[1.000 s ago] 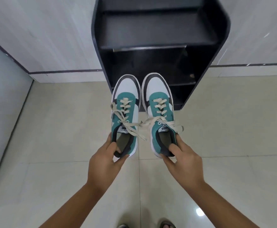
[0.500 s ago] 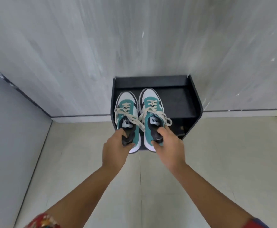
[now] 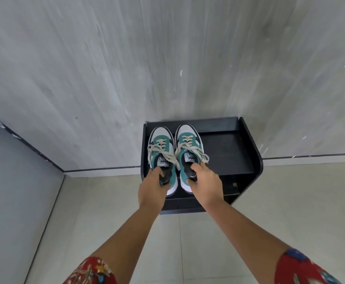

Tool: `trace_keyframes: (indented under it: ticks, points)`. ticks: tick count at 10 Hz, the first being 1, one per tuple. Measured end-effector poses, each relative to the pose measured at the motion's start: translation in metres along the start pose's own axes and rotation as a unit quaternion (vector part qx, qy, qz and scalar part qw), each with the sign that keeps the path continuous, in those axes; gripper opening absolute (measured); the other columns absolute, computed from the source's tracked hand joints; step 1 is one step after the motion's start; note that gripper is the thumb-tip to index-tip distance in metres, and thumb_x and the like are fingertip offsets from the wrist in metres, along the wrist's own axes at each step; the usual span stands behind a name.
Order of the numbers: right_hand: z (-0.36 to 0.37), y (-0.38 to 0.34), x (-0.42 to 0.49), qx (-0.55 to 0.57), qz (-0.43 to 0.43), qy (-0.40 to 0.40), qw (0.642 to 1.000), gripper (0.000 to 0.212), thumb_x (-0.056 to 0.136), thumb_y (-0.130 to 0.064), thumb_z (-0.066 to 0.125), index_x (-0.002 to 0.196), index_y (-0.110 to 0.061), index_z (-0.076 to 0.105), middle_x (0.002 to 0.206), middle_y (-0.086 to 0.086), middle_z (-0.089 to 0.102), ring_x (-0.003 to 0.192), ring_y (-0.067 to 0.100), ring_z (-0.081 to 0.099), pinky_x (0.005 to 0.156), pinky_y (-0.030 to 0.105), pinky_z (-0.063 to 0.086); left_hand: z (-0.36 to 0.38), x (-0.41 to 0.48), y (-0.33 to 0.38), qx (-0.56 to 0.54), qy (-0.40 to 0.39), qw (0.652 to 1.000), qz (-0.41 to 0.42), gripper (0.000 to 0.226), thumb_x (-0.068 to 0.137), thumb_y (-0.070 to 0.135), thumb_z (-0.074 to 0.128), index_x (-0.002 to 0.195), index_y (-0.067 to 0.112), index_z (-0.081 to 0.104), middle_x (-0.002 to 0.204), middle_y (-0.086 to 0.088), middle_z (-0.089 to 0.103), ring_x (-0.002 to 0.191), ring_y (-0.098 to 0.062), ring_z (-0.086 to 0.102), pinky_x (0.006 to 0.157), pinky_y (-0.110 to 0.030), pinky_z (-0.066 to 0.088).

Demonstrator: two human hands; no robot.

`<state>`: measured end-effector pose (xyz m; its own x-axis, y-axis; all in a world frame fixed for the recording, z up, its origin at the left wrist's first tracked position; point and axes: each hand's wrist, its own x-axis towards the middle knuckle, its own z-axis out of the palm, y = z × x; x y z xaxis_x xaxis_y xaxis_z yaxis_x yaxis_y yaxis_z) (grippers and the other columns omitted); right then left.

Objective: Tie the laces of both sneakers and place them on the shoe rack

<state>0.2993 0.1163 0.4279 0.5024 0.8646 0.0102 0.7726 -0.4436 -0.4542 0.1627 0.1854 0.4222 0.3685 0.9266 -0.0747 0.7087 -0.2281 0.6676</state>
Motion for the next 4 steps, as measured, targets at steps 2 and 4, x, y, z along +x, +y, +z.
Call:
trace_keyframes:
  ticks: [2, 4]
  points:
    - [0.015, 0.004, -0.008, 0.01, 0.032, -0.019, 0.999, 0.03, 0.084, -0.022, 0.066, 0.111, -0.018, 0.053, 0.114, 0.003, 0.06, 0.096, 0.026, 0.063, 0.076, 0.034, 0.056, 0.007, 0.001, -0.013, 0.016, -0.01, 1.0, 0.001, 0.027, 0.08, 0.016, 0.069, 0.098, 0.012, 0.05, 0.109, -0.008, 0.059, 0.083, -0.023, 0.054, 0.071, -0.028, 0.047]
    - [0.003, -0.007, -0.013, 0.038, 0.066, -0.016, 0.997, 0.051, 0.08, -0.027, 0.07, 0.125, -0.024, 0.046, 0.123, -0.001, 0.06, 0.107, 0.025, 0.061, 0.08, 0.036, 0.055, -0.001, -0.001, -0.01, -0.022, -0.026, 0.999, -0.026, 0.061, 0.076, 0.022, 0.074, 0.123, 0.023, 0.035, 0.118, -0.005, 0.061, 0.1, -0.025, 0.062, 0.081, -0.032, 0.051]
